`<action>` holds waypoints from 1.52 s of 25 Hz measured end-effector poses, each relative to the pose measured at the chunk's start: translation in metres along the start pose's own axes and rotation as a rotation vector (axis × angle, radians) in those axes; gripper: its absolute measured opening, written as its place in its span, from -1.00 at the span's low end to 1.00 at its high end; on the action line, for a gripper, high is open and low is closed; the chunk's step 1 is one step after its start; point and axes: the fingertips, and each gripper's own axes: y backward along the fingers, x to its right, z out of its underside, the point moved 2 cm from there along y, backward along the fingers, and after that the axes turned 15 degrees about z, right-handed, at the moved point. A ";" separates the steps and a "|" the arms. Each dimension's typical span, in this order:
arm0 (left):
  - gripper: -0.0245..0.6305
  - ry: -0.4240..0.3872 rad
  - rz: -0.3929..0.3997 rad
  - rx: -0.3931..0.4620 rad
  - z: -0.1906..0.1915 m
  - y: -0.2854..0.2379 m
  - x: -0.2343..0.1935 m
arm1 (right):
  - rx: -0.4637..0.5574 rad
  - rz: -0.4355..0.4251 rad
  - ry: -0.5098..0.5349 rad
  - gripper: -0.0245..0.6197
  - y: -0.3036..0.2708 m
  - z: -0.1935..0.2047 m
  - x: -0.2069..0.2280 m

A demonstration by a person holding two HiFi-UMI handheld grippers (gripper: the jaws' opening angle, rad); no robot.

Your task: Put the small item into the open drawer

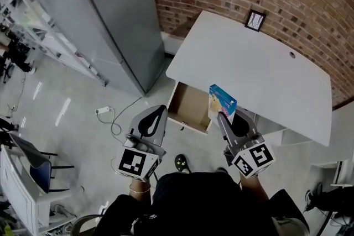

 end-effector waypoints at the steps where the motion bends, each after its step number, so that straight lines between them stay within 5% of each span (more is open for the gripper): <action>1: -0.95 0.000 0.009 -0.003 0.002 0.002 -0.003 | -0.003 0.008 0.004 -0.63 -0.002 0.002 -0.003; 16: -0.95 0.101 0.021 -0.025 0.055 0.003 -0.034 | -0.115 0.039 0.073 -0.63 -0.029 0.034 -0.005; 38: -0.95 0.178 -0.090 -0.148 0.137 -0.025 -0.057 | -0.304 -0.070 0.161 -0.63 -0.094 0.129 0.037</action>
